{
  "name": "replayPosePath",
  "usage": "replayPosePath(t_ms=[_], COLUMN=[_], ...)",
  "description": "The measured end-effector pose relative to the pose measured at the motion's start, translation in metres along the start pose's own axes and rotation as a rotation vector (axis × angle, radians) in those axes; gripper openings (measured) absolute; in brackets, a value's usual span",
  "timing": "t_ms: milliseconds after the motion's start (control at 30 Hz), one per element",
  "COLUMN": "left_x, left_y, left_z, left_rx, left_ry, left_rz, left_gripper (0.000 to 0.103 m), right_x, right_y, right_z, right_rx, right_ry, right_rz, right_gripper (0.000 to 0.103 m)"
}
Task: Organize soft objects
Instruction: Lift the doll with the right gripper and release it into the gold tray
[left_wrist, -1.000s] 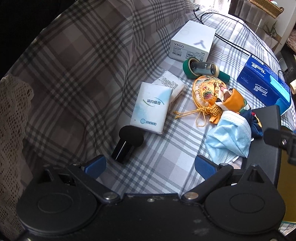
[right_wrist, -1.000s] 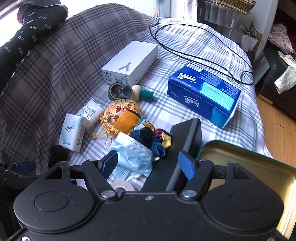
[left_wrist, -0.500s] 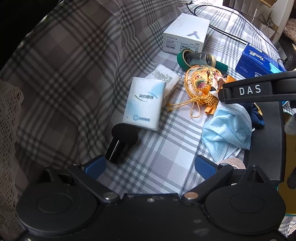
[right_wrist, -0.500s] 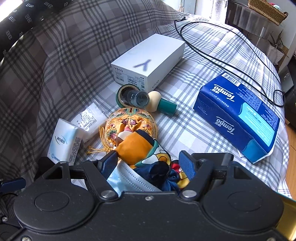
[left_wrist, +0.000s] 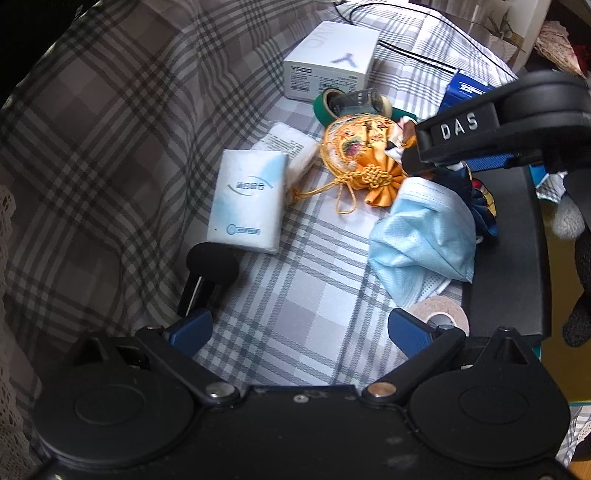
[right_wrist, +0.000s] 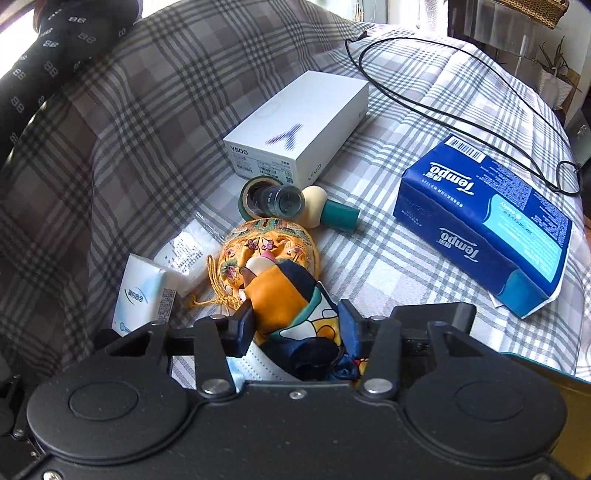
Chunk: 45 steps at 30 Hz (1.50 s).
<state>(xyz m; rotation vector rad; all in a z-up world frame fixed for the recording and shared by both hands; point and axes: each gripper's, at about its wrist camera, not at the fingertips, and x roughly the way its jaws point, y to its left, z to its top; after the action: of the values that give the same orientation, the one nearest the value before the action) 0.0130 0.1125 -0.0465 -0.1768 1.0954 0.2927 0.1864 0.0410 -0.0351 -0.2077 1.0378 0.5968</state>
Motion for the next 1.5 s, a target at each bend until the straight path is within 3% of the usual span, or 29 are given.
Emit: replayPosePath(t_ms=[233,333,633,733,1000,1033,1067,1267,1500], left_x=[-0.001,0.000,0.008,0.004,0.011,0.012,0.014,0.012,-0.027], left_y=[-0.034,-0.045,-0.044,-0.046,-0.074,-0.075,-0.076,-0.067,-0.059], left_z=[-0.014,-0.018,-0.013,-0.016,-0.025,-0.026,-0.026,-0.024,-0.020], left_rx=[0.154,0.207,0.175,0.214,0.353,0.360,0.366,0.330,0.320], left_ry=[-0.030,-0.052,-0.039,-0.042,-0.051,-0.048,-0.036,-0.016,-0.072], left_rz=[-0.079,-0.087,-0.166,-0.181,-0.153,-0.150,-0.150,-0.180,-0.170], left_gripper=[0.101,0.094,0.079,0.071,0.070,0.062,0.045,0.044,0.044], right_x=[-0.041,-0.056,-0.104,-0.115,-0.124,-0.125,-0.125,-0.134,-0.137], right_y=[-0.008,-0.013,-0.043,-0.058,-0.099,-0.106,-0.110,-0.132,-0.154], right_z=[0.005,0.005,-0.007,-0.016,-0.035,-0.039,-0.040,-0.053,-0.061], right_rx=[0.059,0.073,0.076,0.100,0.211,0.238,0.255,0.301,0.392], right_ry=[-0.089,-0.110,-0.121,-0.116,-0.076,-0.065,-0.057,-0.060,-0.012], right_rz=[0.034,0.038,0.013,0.003,-0.040,-0.038,-0.041,-0.108,-0.125], right_gripper=[0.048,0.048,0.048,0.048,0.048,0.048,0.048,0.048,0.048])
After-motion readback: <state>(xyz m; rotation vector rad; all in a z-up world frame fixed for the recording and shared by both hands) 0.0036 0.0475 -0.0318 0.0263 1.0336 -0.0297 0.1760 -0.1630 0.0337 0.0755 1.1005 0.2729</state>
